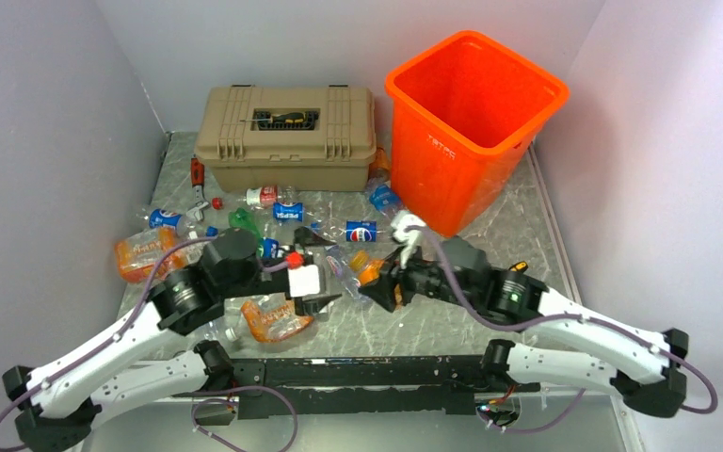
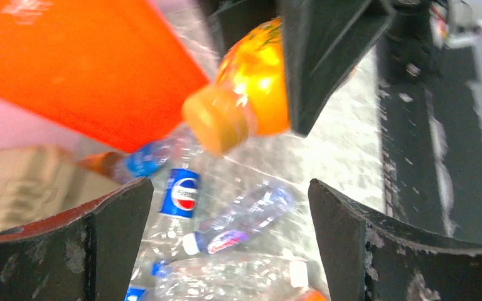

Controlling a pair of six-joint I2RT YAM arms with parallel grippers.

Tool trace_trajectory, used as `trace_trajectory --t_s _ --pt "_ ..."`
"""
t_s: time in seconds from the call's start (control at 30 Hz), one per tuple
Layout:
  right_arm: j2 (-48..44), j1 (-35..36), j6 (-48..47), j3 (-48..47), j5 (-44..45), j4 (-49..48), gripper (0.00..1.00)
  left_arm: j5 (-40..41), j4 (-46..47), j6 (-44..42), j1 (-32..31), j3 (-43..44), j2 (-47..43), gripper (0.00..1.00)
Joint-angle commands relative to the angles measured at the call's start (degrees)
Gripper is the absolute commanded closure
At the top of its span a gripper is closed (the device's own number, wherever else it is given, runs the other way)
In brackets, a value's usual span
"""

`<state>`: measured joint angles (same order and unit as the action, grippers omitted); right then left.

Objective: Put the plastic bottles in the bin
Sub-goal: Place the plastic bottle in the trash bin.

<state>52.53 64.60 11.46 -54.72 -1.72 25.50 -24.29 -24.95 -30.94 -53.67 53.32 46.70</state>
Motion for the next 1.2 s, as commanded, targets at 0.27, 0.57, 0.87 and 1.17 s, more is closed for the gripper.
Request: trace_trajectory --t_s 0.27,0.57,0.87,1.17 --pt "-7.5 -0.2 11.0 21.6 10.8 -74.6 0.75 0.6 21.5 44.1 1.9 3.0 0.1 0.0" --pt "-3.8 -0.2 20.5 24.6 7.2 -87.6 0.74 -9.2 33.9 53.1 1.9 -0.5 4.9 0.0" --pt "-4.0 -0.2 23.4 26.4 7.4 -89.8 0.74 -14.3 42.2 58.4 1.9 -1.4 7.7 0.12" --pt "-3.7 -0.2 23.6 26.5 7.9 -88.9 0.74 -16.3 42.6 59.7 1.8 0.8 11.7 0.25"
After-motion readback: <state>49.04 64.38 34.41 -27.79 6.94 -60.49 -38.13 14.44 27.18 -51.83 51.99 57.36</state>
